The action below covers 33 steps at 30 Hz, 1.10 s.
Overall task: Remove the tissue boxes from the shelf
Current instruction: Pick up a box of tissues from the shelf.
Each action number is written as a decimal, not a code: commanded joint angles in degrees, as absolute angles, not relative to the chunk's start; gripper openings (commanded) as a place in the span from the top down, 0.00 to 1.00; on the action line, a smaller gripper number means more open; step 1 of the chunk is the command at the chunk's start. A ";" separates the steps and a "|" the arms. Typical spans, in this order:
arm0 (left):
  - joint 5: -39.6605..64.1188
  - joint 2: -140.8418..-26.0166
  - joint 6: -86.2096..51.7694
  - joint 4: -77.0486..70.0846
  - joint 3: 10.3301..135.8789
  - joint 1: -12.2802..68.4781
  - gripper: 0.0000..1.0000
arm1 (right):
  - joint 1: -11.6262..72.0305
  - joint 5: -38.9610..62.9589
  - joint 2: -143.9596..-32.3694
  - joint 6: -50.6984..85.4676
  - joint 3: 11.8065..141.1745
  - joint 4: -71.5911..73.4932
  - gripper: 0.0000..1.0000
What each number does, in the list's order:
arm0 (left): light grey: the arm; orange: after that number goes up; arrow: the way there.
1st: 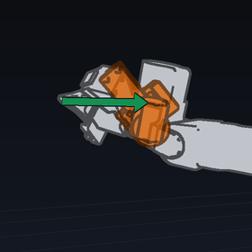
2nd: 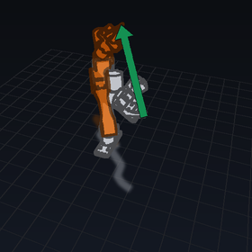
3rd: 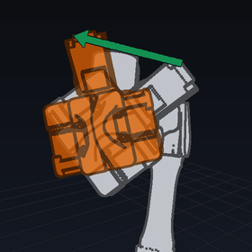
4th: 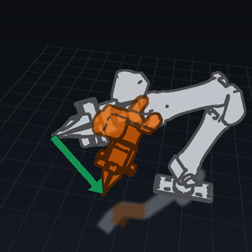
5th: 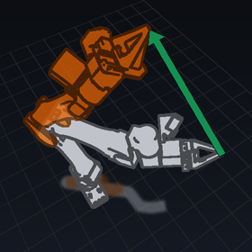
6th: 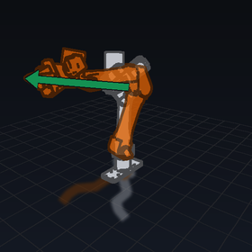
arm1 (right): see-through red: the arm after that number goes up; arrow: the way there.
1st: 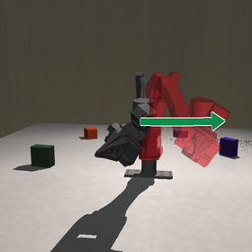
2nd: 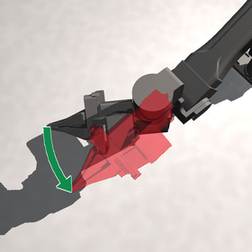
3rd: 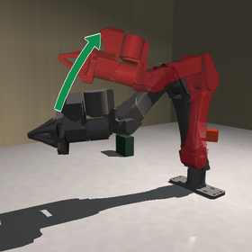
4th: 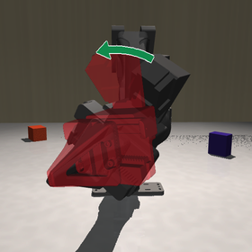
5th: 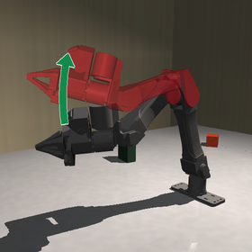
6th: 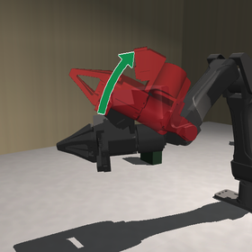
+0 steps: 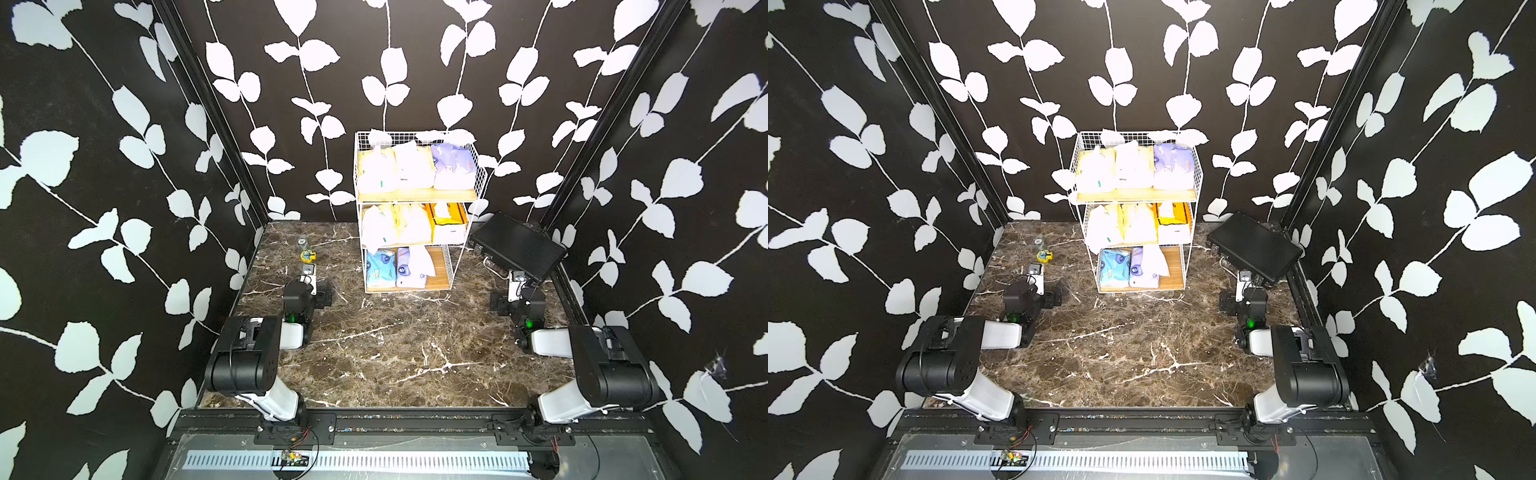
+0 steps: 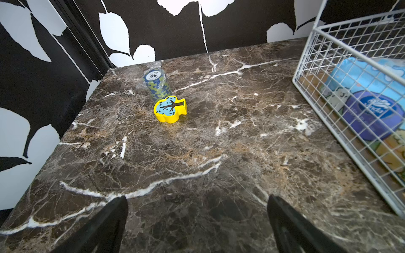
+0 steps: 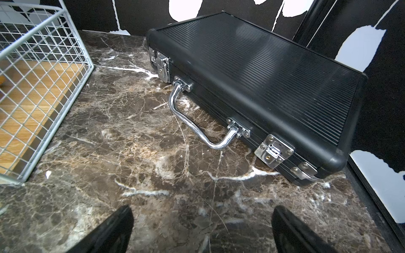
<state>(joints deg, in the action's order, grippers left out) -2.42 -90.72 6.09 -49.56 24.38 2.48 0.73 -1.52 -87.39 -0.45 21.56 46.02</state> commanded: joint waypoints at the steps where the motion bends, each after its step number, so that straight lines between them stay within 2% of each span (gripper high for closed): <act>1: -2.45 -88.90 6.66 -49.31 23.82 2.59 0.01 | 0.58 -1.85 -87.54 -0.62 23.45 47.48 0.01; 19: -2.44 -88.94 6.60 -49.38 23.79 2.54 0.01 | 0.53 -1.80 -87.42 -0.57 23.37 47.64 0.01; 21: -2.99 -88.80 6.74 -50.19 23.76 2.63 0.01 | 0.53 -4.08 -86.01 0.47 24.01 46.11 0.01; 22: -5.15 -87.44 6.18 -47.85 24.45 2.65 0.01 | 0.57 -5.63 -83.80 1.15 25.35 41.65 0.01; 24: -9.76 -81.03 3.32 -31.26 29.91 2.78 0.01 | 0.55 -8.57 -78.58 3.55 30.53 26.34 0.02; 26: -14.83 -76.04 -1.47 -14.50 37.95 2.69 0.02 | 0.62 -9.72 -74.51 5.22 34.07 17.77 0.02; 28: -12.43 -72.39 -2.95 -8.39 41.33 2.83 0.05 | 0.68 -10.45 -71.02 6.53 34.20 15.92 0.02; 33: -8.31 -60.47 -14.44 -0.57 42.10 2.94 0.01 | 0.70 -9.44 -59.85 11.76 35.30 4.70 0.02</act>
<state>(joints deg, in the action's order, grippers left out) -10.02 -64.62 -6.39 -13.56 42.09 2.59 0.73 -8.91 -63.20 7.44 33.23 16.08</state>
